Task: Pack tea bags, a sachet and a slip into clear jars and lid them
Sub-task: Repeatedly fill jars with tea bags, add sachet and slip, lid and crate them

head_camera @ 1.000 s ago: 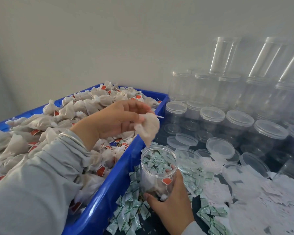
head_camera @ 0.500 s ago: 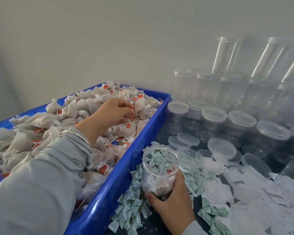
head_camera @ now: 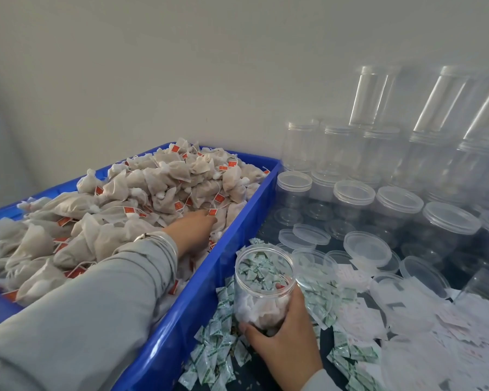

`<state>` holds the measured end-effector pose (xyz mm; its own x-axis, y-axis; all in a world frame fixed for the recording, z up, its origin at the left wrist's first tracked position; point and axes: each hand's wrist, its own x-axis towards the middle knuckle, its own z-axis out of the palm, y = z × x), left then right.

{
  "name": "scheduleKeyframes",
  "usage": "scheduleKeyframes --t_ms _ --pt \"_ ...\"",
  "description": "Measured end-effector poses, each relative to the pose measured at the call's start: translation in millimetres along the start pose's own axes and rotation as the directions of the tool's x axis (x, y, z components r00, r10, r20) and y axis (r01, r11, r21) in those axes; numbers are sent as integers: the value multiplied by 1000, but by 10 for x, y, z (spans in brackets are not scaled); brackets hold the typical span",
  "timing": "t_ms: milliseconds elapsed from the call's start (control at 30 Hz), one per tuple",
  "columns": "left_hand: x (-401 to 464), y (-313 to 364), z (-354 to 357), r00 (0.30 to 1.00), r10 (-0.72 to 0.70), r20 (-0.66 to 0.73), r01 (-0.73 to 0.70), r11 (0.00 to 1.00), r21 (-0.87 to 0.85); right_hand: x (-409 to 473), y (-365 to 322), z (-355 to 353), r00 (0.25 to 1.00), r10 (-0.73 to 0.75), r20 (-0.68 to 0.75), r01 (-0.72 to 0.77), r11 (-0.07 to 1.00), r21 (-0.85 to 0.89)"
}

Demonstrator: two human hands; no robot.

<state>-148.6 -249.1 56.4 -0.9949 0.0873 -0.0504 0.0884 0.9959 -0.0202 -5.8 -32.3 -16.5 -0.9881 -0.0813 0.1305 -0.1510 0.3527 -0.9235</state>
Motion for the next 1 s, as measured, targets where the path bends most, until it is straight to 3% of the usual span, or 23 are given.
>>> scheduleKeyframes --t_ms 100,267,533,600,733,900,1000 --pt "31 15 51 1000 2 -2 -2 1000 19 2 5 4 1000 1 -4 -1 1000 9" --pt "63 51 62 988 -14 153 3 997 74 1 15 16 1000 11 -10 -11 1000 22" --pt "85 47 49 991 31 130 -52 985 162 0 78 31 1000 16 -11 -16 1000 10" --pt "90 68 13 998 51 23 -52 998 38 1 97 35 1000 19 -14 -19 1000 0" --pt "58 34 -131 996 -77 -45 59 945 -321 8 108 26 1000 12 -16 -12 1000 -17" --pt "-67 -6 -326 975 -198 -104 70 712 -699 2 93 13 1000 0 -18 -1 1000 -20" --pt "-109 35 -463 967 -235 -102 25 481 -876 0 80 7 1000 1 -16 -1 1000 -10"
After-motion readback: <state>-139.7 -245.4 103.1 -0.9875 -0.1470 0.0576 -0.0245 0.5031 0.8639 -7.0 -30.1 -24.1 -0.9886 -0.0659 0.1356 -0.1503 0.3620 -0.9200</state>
